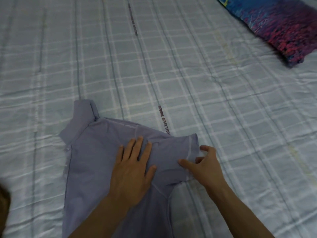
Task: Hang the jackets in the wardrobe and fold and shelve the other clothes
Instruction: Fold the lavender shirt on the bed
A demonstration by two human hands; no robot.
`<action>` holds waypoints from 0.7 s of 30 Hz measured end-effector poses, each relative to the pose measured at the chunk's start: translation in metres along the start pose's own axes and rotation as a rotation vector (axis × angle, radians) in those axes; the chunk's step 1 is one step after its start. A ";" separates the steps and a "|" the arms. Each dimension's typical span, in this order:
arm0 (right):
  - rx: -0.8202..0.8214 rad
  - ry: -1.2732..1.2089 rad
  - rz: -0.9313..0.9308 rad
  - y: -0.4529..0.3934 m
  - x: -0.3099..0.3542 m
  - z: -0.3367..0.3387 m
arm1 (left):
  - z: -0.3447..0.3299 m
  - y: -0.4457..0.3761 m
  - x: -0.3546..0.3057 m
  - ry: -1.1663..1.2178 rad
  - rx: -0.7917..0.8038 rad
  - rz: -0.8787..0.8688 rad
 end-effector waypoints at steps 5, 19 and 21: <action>0.070 -0.218 0.053 0.011 0.001 -0.003 | -0.002 0.009 -0.006 0.007 0.021 0.039; -0.103 0.164 0.107 0.031 -0.026 0.007 | -0.005 0.027 -0.019 0.016 -0.012 0.011; -0.120 0.077 0.019 0.028 -0.026 0.006 | -0.003 0.026 -0.021 0.011 -0.057 0.016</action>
Point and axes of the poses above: each hand's wrist, its own y-axis away from the middle knuckle, its own z-axis out of the back of the hand, x = y × z, the point moved 6 cm from there along -y, towards the middle knuckle, and after that the axes turned 10 degrees about -z, right-handed, at the moved point
